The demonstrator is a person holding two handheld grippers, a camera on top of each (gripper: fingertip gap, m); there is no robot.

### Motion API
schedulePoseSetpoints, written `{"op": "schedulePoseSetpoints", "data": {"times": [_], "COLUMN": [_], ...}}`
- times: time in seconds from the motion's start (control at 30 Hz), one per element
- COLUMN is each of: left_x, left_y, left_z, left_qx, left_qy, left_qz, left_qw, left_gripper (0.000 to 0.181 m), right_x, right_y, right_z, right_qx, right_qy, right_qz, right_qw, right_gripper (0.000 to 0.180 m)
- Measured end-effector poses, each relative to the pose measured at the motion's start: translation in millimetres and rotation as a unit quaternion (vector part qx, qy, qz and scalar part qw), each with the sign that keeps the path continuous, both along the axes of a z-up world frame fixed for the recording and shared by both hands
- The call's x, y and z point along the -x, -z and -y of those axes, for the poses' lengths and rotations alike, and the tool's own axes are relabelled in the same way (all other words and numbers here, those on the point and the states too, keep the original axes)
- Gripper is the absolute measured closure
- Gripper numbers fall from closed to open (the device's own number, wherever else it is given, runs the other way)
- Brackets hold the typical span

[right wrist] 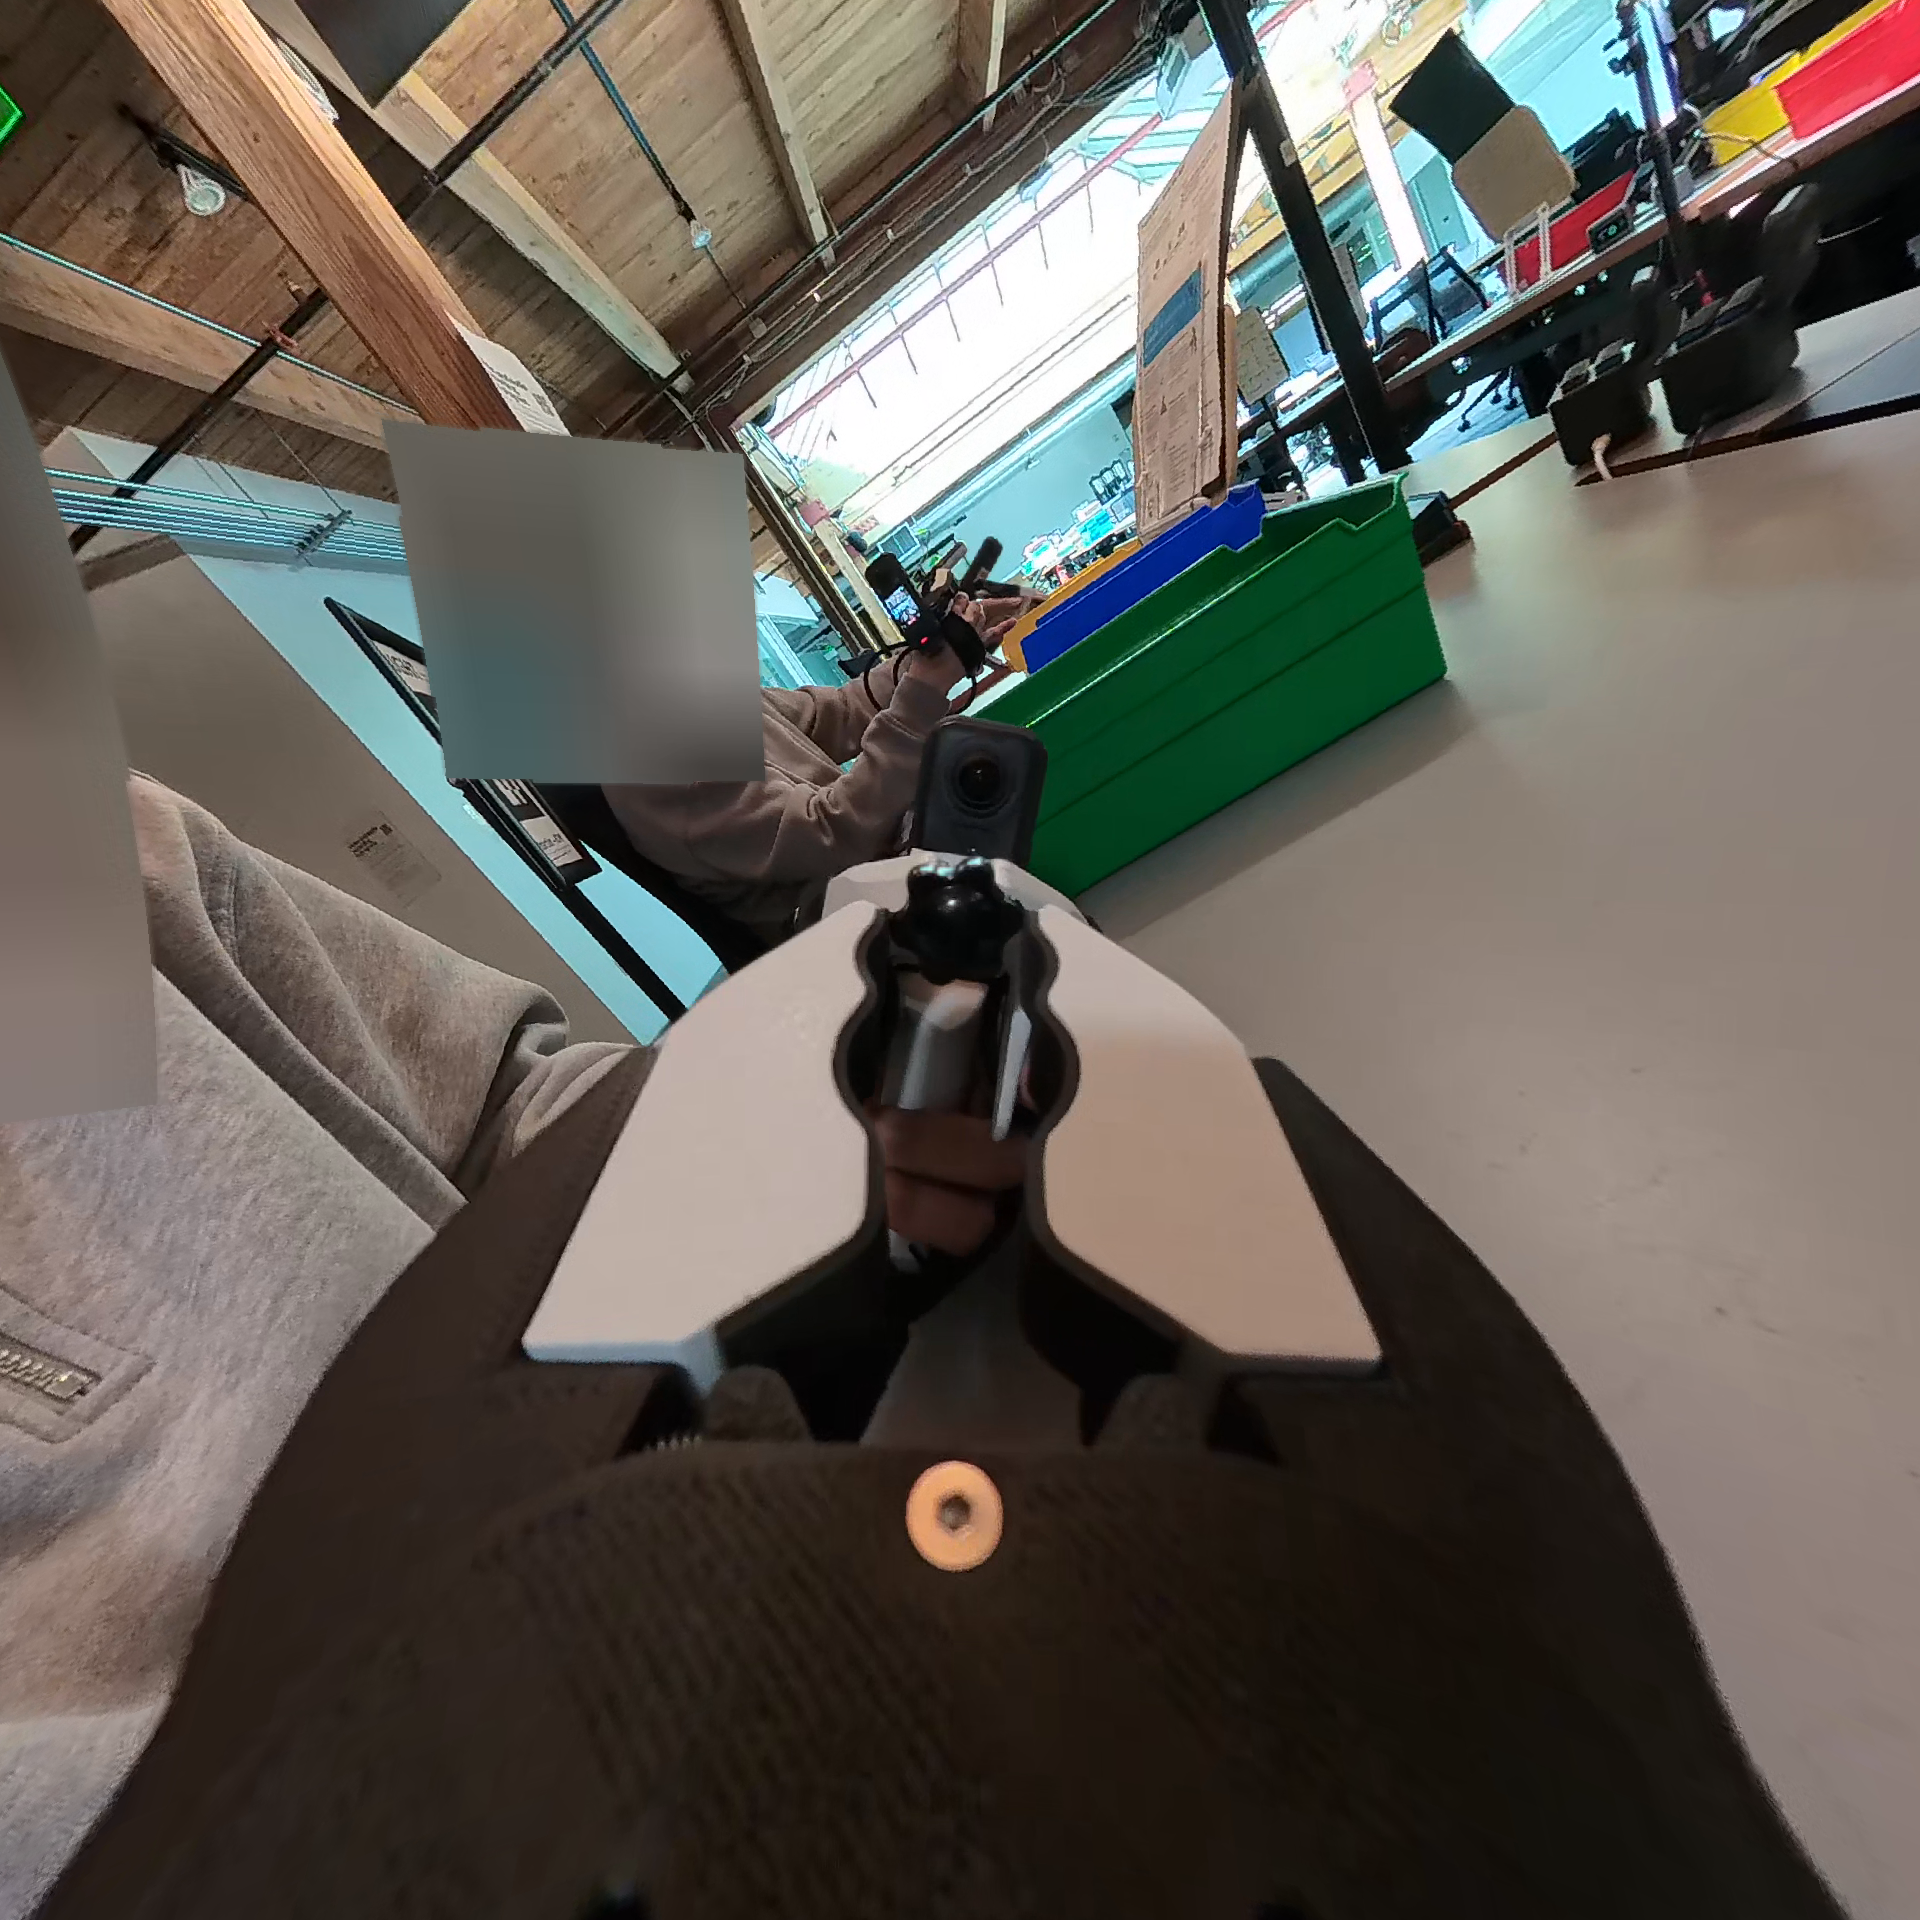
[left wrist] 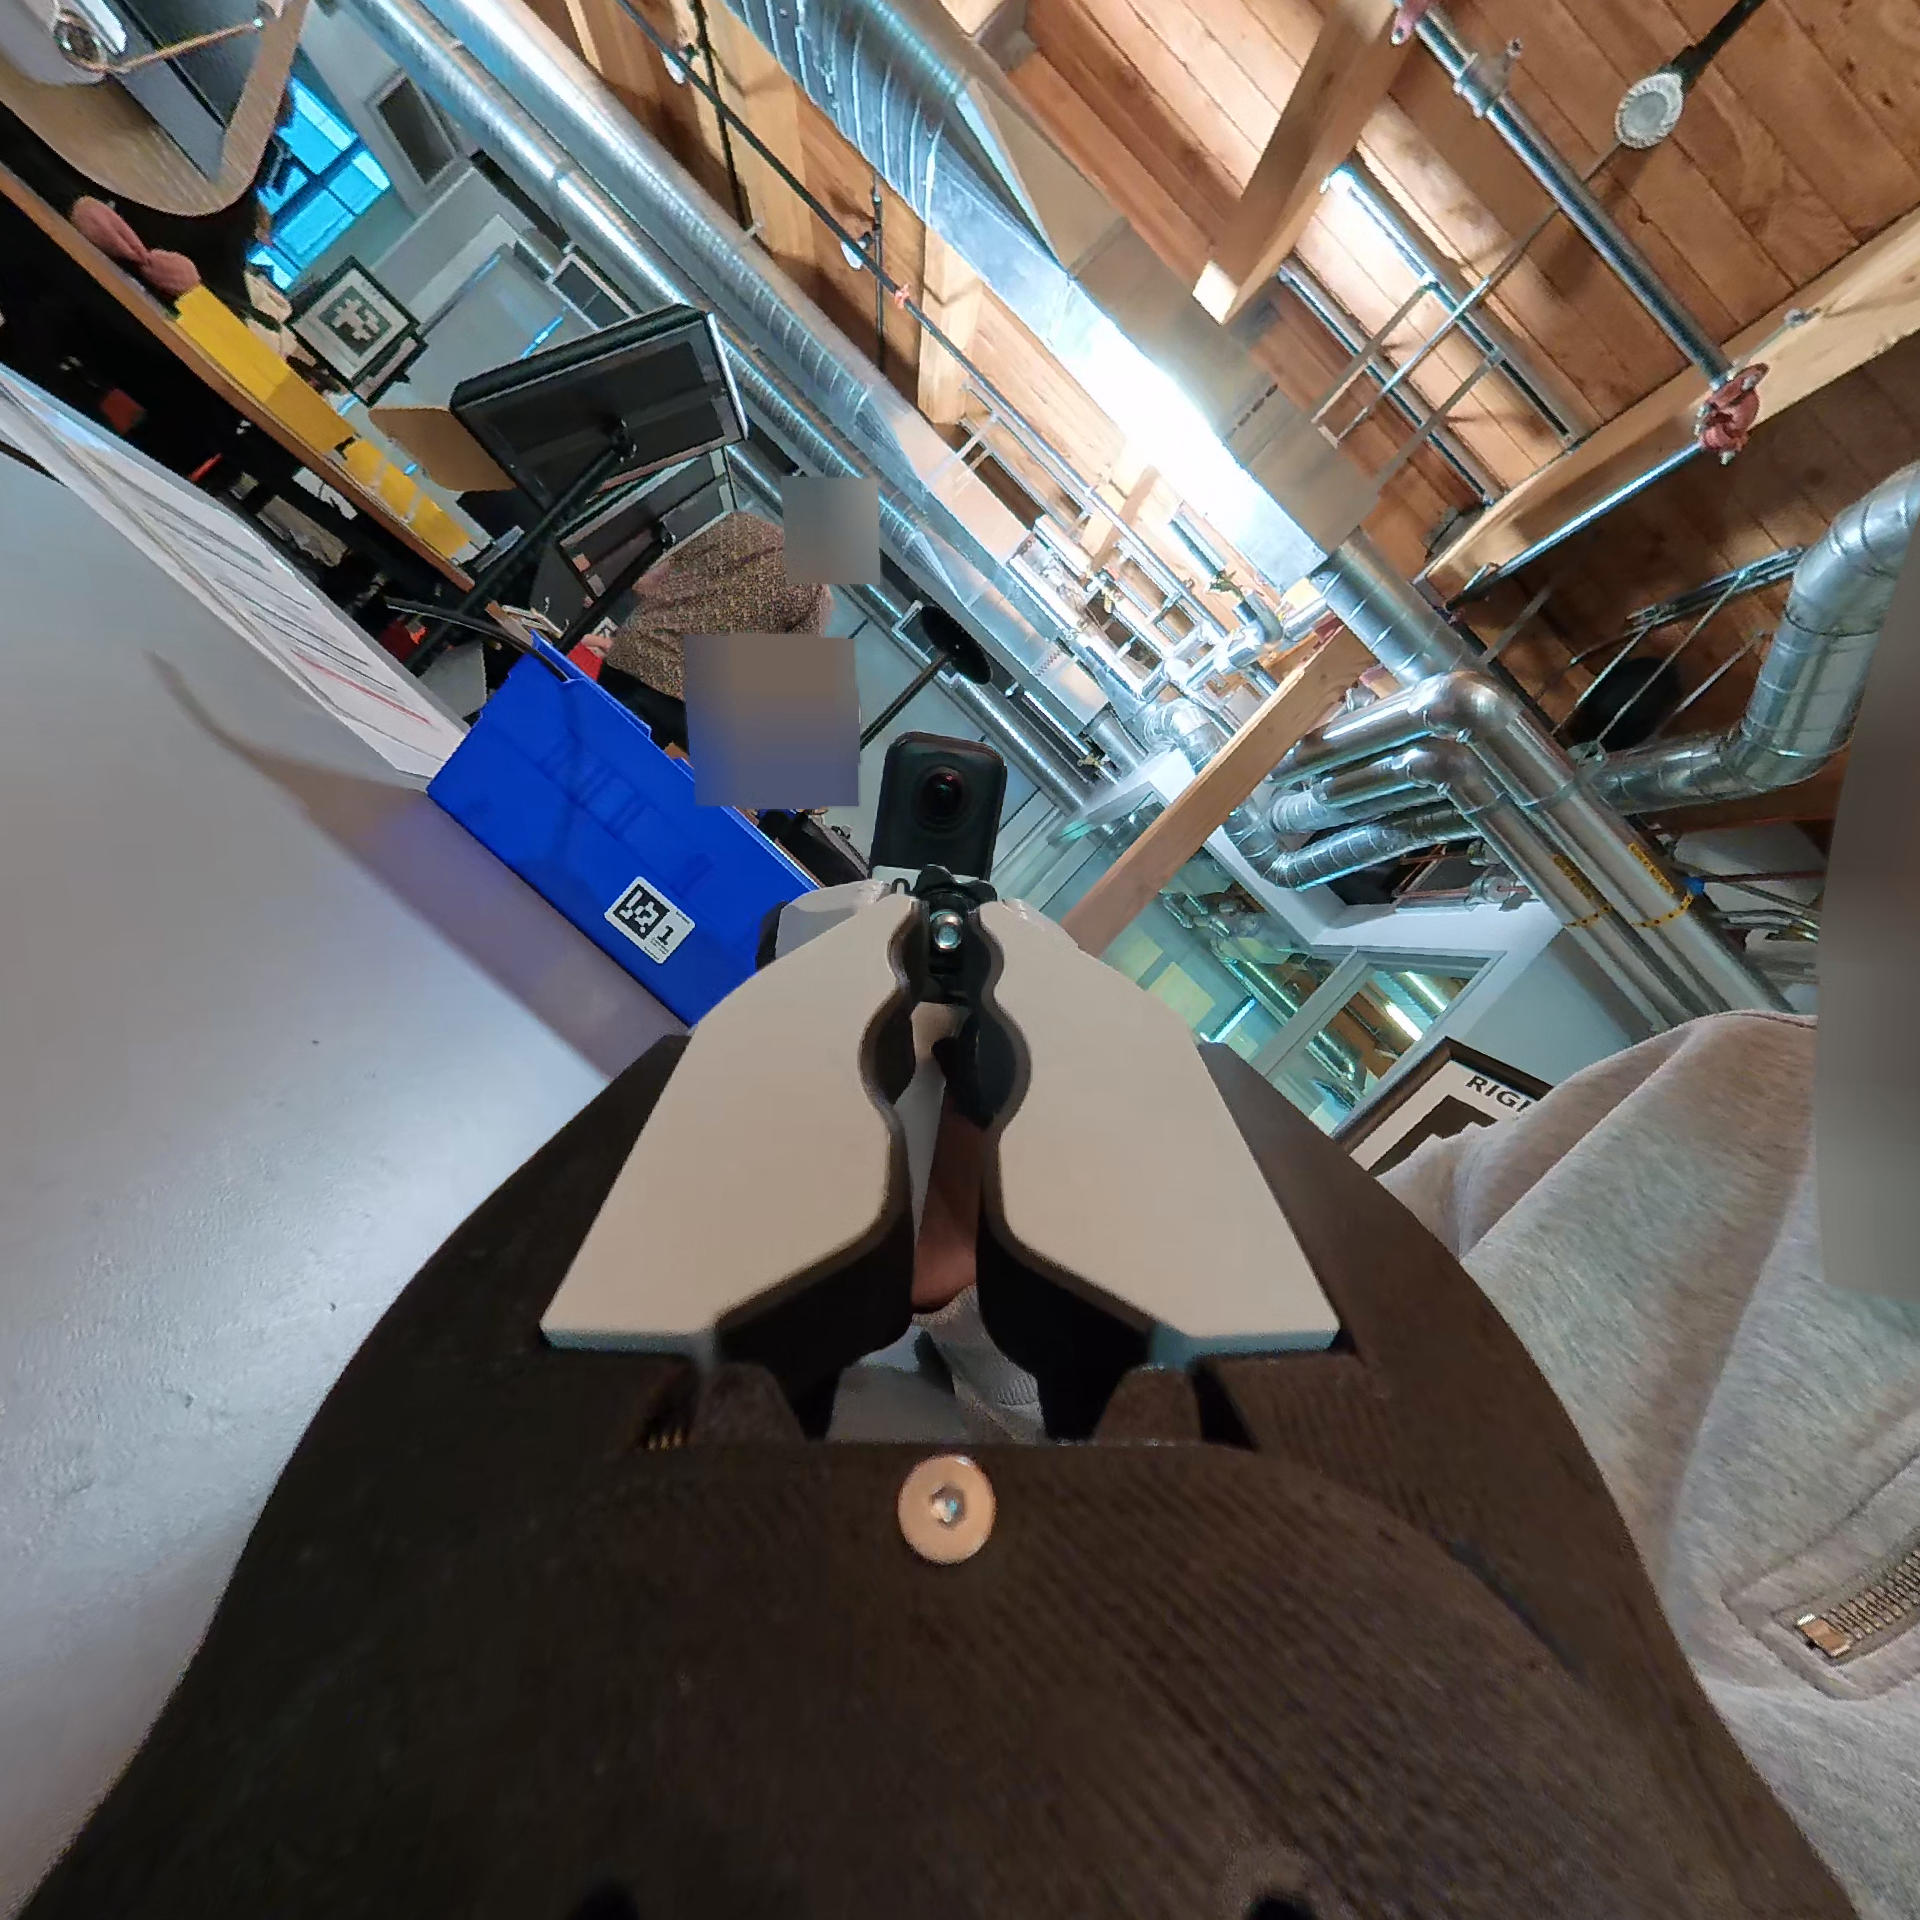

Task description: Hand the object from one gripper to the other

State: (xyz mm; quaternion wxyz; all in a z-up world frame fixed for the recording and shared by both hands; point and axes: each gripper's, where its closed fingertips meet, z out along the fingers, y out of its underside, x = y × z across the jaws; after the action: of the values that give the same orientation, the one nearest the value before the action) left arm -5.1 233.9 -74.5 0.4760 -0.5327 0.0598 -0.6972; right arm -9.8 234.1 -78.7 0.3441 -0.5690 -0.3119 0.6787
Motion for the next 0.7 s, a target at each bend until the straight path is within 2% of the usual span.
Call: {"op": "schedulePoseSetpoints", "data": {"times": [0.23, 0.47, 0.57, 0.7], "left_x": [7, 10, 7, 2], "left_y": [-3, 5, 9, 12], "left_z": [-3, -6, -1, 7], "left_qx": [-0.012, -0.032, -0.012, 0.092], "left_qy": [-0.011, -0.004, 0.048, 0.173], "left_qz": [-0.027, -0.113, -0.110, -0.001], "left_qw": [0.999, 0.993, 0.993, 0.981], "left_gripper": [0.167, 0.167, 0.166, 0.159], "right_x": [-4, -6, -7, -6], "right_y": [-2, -1, -1, -2], "right_z": [-4, -5, -4, 0], "right_qx": [-0.002, -0.031, -0.065, -0.115], "right_qy": [0.008, 0.009, 0.010, 0.012], "right_qz": [-0.003, 0.007, 0.017, 0.019], "right_qw": [1.000, 0.999, 0.998, 0.993], "right_gripper": [0.156, 0.156, 0.155, 0.155]}}
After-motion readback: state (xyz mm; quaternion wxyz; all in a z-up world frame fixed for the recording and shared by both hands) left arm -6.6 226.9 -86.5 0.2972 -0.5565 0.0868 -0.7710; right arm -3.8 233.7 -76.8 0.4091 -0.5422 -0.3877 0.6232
